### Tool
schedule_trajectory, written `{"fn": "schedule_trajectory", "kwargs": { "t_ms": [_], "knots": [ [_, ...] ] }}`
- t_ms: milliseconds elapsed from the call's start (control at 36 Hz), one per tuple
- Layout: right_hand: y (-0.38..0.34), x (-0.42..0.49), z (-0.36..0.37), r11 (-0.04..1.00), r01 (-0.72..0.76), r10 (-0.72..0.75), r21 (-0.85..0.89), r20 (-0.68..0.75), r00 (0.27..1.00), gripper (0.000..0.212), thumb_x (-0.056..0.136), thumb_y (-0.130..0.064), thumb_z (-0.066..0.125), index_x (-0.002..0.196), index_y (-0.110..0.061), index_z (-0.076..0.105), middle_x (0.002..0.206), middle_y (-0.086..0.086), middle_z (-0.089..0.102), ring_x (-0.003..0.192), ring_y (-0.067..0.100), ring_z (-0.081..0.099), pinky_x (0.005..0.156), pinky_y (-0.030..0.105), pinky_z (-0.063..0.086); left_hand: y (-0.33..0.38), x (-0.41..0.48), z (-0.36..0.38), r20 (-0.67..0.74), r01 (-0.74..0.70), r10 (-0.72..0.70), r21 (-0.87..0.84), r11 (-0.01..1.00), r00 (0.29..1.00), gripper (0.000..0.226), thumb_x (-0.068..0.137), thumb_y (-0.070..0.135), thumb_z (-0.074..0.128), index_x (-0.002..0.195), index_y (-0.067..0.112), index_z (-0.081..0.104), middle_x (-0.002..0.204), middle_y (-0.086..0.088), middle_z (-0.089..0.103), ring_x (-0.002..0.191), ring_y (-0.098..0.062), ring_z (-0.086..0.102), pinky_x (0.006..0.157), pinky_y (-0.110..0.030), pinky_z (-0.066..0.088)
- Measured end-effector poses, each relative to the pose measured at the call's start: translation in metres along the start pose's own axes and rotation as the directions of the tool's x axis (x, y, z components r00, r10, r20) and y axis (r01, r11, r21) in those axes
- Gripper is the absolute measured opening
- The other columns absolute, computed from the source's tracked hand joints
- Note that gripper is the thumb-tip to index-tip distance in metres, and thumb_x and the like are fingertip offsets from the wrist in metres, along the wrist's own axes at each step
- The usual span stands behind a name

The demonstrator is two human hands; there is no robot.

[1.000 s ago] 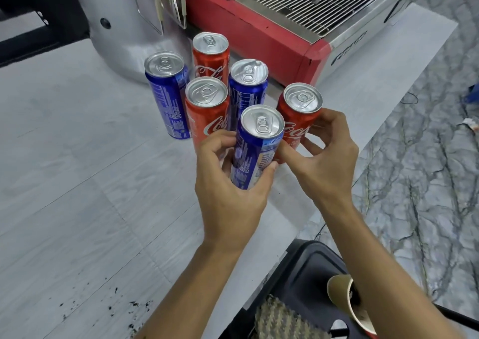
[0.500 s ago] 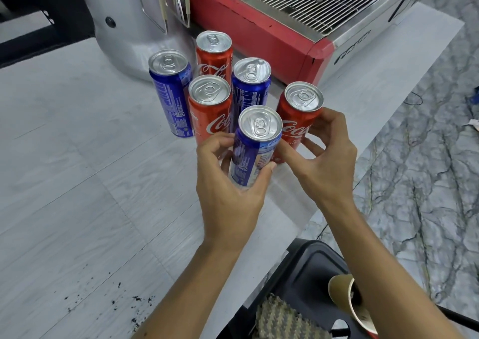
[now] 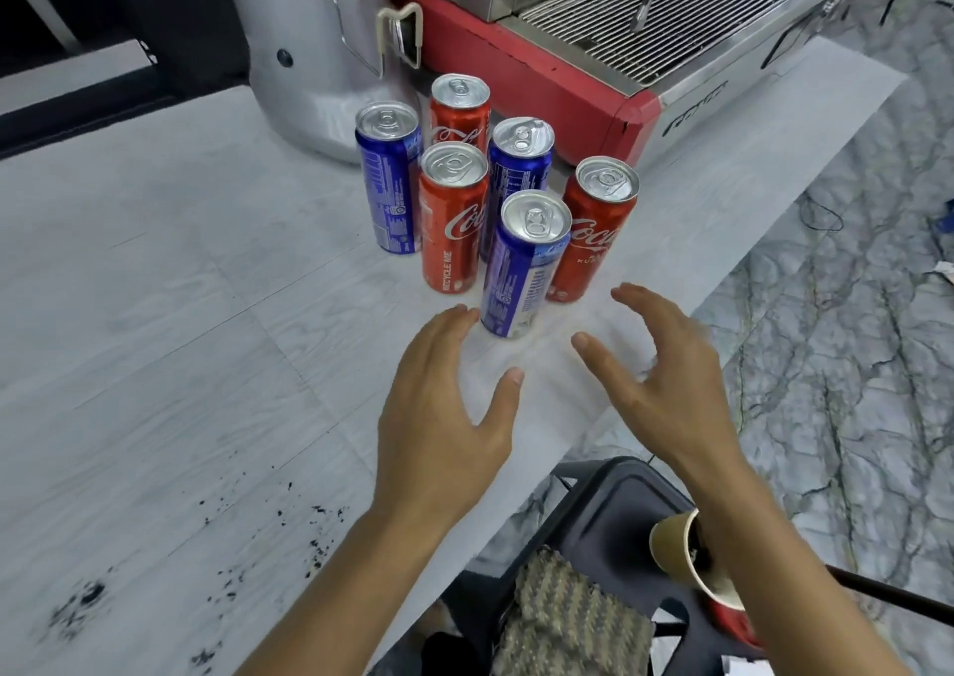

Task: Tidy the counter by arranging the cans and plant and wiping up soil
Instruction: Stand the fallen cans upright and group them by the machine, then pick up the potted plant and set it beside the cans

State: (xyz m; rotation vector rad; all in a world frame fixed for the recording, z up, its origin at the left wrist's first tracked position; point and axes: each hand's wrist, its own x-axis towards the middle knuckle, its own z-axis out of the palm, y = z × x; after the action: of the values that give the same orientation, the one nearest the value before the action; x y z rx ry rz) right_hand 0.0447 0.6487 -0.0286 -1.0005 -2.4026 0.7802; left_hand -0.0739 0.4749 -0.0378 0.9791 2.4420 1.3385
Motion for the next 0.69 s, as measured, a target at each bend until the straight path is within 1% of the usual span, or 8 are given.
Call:
{"fn": "schedule_trajectory", "kwargs": {
  "t_ms": [83, 139, 194, 250, 389, 472, 583, 694],
  "knots": [
    [-0.009, -0.019, -0.004, 0.998, 0.041, -0.038, -0.048, 0.074, 0.997, 0.064, 0.092, -0.06, 0.065, 0.143, -0.022, 0.057, 0.153, -0.004, 0.053, 0.141, 0.014, 0.048, 0.115, 0.039, 0.042, -0.005, -0.011, -0.014, 0.08, -0.011, 0.004, 0.075, 0.997, 0.997, 0.06, 0.098, 0.045, 0.063, 0.152, 0.026, 0.046, 0.156, 0.01, 0.048, 0.144, -0.007, 0.042, 0.115, -0.031, 0.041],
    [-0.018, -0.032, -0.006, 0.995, 0.074, -0.065, -0.068, 0.12, 0.991, 0.065, 0.092, -0.058, 0.066, 0.144, -0.02, 0.058, 0.155, -0.003, 0.051, 0.143, 0.015, 0.047, 0.116, 0.036, 0.04, -0.008, -0.017, -0.025, 0.122, -0.018, 0.006, 0.097, 0.995, 0.993, 0.058, 0.099, 0.042, 0.063, 0.152, 0.027, 0.047, 0.156, 0.013, 0.048, 0.142, -0.004, 0.043, 0.116, -0.029, 0.04],
    [-0.027, -0.044, -0.008, 0.99, 0.109, -0.093, -0.093, 0.163, 0.982, 0.066, 0.092, -0.058, 0.065, 0.145, -0.02, 0.057, 0.157, -0.003, 0.049, 0.144, 0.015, 0.046, 0.116, 0.032, 0.036, -0.011, -0.023, -0.036, 0.142, -0.019, 0.002, 0.121, 0.992, 0.99, 0.056, 0.1, 0.042, 0.062, 0.152, 0.03, 0.047, 0.155, 0.015, 0.048, 0.14, -0.003, 0.043, 0.112, -0.022, 0.036],
    [-0.037, -0.056, -0.009, 0.984, 0.146, -0.123, -0.102, 0.202, 0.972, 0.067, 0.092, -0.057, 0.065, 0.146, -0.019, 0.057, 0.158, -0.002, 0.048, 0.145, 0.016, 0.045, 0.117, 0.033, 0.036, -0.014, -0.03, -0.048, 0.156, -0.025, 0.001, 0.149, 0.989, 0.988, 0.055, 0.1, 0.043, 0.061, 0.151, 0.032, 0.046, 0.155, 0.016, 0.047, 0.14, -0.003, 0.043, 0.11, -0.02, 0.032],
    [-0.066, -0.085, -0.006, 0.968, 0.221, -0.184, -0.116, 0.267, 0.946, 0.069, 0.092, -0.056, 0.063, 0.148, -0.017, 0.055, 0.159, 0.001, 0.047, 0.146, 0.017, 0.043, 0.116, 0.026, 0.03, -0.022, -0.057, -0.077, 0.164, -0.042, 0.006, 0.214, 0.976, 0.986, 0.057, 0.101, 0.047, 0.057, 0.154, 0.034, 0.042, 0.159, 0.016, 0.043, 0.145, -0.005, 0.038, 0.113, -0.022, 0.029],
    [-0.085, -0.102, 0.001, 0.961, 0.261, -0.222, -0.095, 0.302, 0.927, 0.066, 0.094, -0.055, 0.061, 0.148, -0.017, 0.054, 0.159, 0.0, 0.047, 0.147, 0.016, 0.042, 0.117, 0.024, 0.029, -0.027, -0.077, -0.097, 0.149, -0.031, -0.008, 0.261, 0.965, 0.989, 0.055, 0.102, 0.047, 0.056, 0.153, 0.032, 0.045, 0.159, 0.014, 0.043, 0.147, -0.007, 0.036, 0.114, -0.021, 0.026],
    [-0.111, -0.127, 0.015, 0.951, 0.305, -0.266, -0.057, 0.356, 0.896, 0.061, 0.098, -0.055, 0.054, 0.149, -0.021, 0.053, 0.159, -0.003, 0.045, 0.147, 0.012, 0.039, 0.116, 0.02, 0.027, -0.036, -0.107, -0.127, 0.123, 0.004, -0.046, 0.322, 0.947, 0.991, 0.053, 0.102, 0.046, 0.056, 0.151, 0.028, 0.048, 0.158, 0.009, 0.047, 0.147, -0.012, 0.037, 0.114, -0.024, 0.026],
    [-0.138, -0.15, 0.036, 0.927, 0.374, -0.336, -0.014, 0.411, 0.847, 0.063, 0.099, -0.06, 0.048, 0.15, -0.023, 0.053, 0.159, -0.005, 0.045, 0.147, 0.011, 0.039, 0.115, 0.02, 0.028, -0.049, -0.139, -0.162, 0.067, 0.063, -0.094, 0.373, 0.926, 0.993, 0.055, 0.102, 0.046, 0.055, 0.153, 0.028, 0.047, 0.16, 0.008, 0.045, 0.149, -0.015, 0.034, 0.115, -0.022, 0.018]
  ]
}}
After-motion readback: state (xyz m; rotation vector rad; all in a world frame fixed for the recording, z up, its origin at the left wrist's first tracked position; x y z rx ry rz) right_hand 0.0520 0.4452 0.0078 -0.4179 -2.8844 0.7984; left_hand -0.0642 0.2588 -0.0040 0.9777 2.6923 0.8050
